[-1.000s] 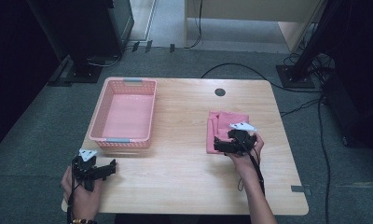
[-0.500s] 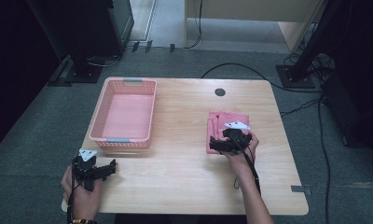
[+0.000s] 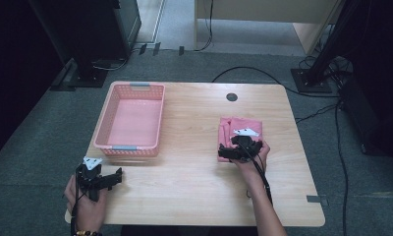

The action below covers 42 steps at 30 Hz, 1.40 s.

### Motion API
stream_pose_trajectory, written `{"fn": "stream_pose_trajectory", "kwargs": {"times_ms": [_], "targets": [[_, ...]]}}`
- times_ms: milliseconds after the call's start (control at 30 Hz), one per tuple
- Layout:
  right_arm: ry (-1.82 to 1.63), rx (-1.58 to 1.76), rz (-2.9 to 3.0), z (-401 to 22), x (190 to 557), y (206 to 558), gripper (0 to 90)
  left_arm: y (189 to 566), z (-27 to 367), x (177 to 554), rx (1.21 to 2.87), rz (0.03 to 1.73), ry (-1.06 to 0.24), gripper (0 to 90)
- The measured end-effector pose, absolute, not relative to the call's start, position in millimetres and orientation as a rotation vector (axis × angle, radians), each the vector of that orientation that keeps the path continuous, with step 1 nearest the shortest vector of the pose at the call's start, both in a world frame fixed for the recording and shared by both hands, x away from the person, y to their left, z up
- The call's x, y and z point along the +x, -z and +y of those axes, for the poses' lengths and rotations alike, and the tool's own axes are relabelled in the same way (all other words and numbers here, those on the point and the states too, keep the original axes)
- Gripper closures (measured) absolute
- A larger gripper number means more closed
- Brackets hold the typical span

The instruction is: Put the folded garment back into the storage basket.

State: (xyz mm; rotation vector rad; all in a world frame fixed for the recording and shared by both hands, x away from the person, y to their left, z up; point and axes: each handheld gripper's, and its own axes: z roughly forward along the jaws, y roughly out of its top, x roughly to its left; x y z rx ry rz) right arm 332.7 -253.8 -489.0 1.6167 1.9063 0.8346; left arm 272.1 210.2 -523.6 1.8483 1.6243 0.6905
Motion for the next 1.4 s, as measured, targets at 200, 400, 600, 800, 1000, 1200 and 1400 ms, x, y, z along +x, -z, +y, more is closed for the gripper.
{"fn": "stream_pose_trajectory", "kwargs": {"times_ms": [200, 400, 600, 800, 1000, 1200, 1400], "targets": [[-0.824, 1.629, 1.909, -252.1, 335.6, 493.9, 0.0, 523.6, 210.2, 272.1, 1.848, 1.624, -0.691, 0.0], [-0.8, 1.643, 1.911, -252.0, 338.5, 498.6, 0.0, 523.6, 210.2, 272.1, 1.849, 1.624, -0.691, 0.0], [-0.752, 1.644, 1.919, -250.3, 341.7, 505.9, 0.0, 523.6, 210.2, 272.1, 1.848, 1.624, -0.691, 0.0], [-0.722, 1.655, 1.913, -248.1, 343.7, 512.4, 0.0, 523.6, 210.2, 272.1, 1.848, 1.624, -0.691, 0.0], [-0.721, 1.65, 1.901, -247.3, 344.2, 516.8, 0.0, 523.6, 210.2, 272.1, 1.849, 1.624, -0.691, 0.0], [-0.748, 1.64, 1.875, -247.6, 341.4, 520.7, 0.0, 523.6, 210.2, 272.1, 1.849, 1.624, -0.69, 0.0], [-0.783, 1.601, 1.842, -247.2, 337.1, 525.3, 0.0, 523.6, 210.1, 272.1, 1.854, 1.618, -0.689, 0.0]]}}
